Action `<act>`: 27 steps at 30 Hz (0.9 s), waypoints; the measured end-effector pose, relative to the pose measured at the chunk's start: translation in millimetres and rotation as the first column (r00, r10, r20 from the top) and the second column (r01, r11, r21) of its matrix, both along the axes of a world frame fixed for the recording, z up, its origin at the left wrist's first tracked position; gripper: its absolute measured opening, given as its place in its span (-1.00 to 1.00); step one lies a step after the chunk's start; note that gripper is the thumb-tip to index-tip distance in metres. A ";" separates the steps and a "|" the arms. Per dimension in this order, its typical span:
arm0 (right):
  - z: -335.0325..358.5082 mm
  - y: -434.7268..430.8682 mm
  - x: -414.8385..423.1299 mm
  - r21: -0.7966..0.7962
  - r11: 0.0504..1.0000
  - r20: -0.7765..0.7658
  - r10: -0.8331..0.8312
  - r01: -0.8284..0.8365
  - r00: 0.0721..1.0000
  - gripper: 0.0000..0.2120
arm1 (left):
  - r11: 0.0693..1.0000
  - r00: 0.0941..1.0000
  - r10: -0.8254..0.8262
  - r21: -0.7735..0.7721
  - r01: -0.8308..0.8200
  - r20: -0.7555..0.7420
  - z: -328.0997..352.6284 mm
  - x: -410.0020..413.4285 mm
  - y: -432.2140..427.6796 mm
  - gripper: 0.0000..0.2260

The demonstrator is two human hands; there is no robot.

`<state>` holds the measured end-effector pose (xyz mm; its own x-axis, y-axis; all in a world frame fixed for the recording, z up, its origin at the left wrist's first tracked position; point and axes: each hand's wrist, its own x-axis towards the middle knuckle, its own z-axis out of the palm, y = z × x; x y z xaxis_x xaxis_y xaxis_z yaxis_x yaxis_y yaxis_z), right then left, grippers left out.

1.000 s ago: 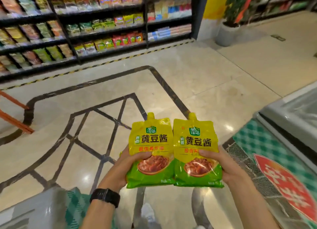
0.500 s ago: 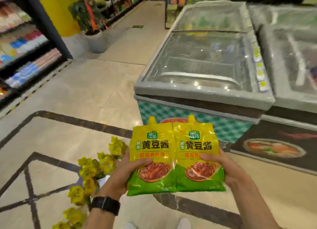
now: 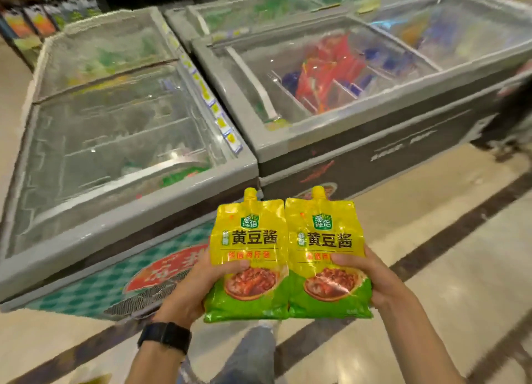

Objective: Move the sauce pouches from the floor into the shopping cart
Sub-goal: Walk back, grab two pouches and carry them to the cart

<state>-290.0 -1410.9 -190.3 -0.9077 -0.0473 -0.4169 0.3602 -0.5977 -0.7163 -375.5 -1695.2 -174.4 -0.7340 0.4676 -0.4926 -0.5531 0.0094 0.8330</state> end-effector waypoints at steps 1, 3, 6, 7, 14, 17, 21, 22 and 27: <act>-0.3 12.1 -7.4 0.005 0.999 0.011 -0.042 0.042 0.999 -0.31 | 0.999 0.999 -0.041 0.005 0.041 -0.003 -3.7 -20.6 16.8 -0.07; -0.7 35.2 -23.0 0.022 0.990 0.032 -0.139 0.139 0.990 -0.20 | 0.994 0.994 -0.111 0.000 0.111 -0.016 -8.2 -60.7 51.6 -0.09; 2.7 71.9 -43.5 0.032 0.964 0.044 -0.266 0.265 0.963 -0.19 | 0.982 0.982 -0.190 0.025 0.189 0.011 -13.3 -111.9 106.7 -0.31; 3.5 84.4 -48.2 0.043 0.951 0.051 -0.307 0.305 0.950 -0.18 | 0.975 0.975 -0.218 0.043 0.217 0.038 -13.3 -126.7 126.4 -0.39; -3.1 179.0 -44.1 0.075 0.836 0.062 -0.547 0.543 0.835 -0.25 | 0.870 0.865 -0.493 0.089 0.486 0.096 -17.7 -185.5 273.9 -0.39; -13.6 226.1 -33.5 0.046 0.772 0.064 -0.636 0.634 0.769 -0.24 | 0.805 0.801 -0.593 0.087 0.587 0.083 -20.8 -194.4 346.8 -0.34; -31.1 307.2 -20.6 0.047 0.689 0.105 -0.724 0.723 0.682 -0.08 | 0.727 0.721 -0.687 0.070 0.684 0.087 -24.8 -196.8 456.3 -0.53; -33.7 329.2 -17.4 0.043 0.679 0.110 -0.732 0.733 0.672 -0.12 | 0.715 0.710 -0.699 0.054 0.697 0.084 -25.3 -196.0 483.7 -0.52; -33.1 443.5 -1.3 0.071 0.622 0.138 -0.780 0.779 0.610 -0.04 | 0.666 0.666 -0.745 0.004 0.746 0.042 -28.0 -191.2 620.2 -0.34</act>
<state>-291.3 -967.4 -223.4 -0.5322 0.6518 -0.5403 -0.1452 -0.6990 -0.7003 -566.7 -1075.1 -202.4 -0.1248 0.8441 -0.5215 -0.3869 0.4426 0.8090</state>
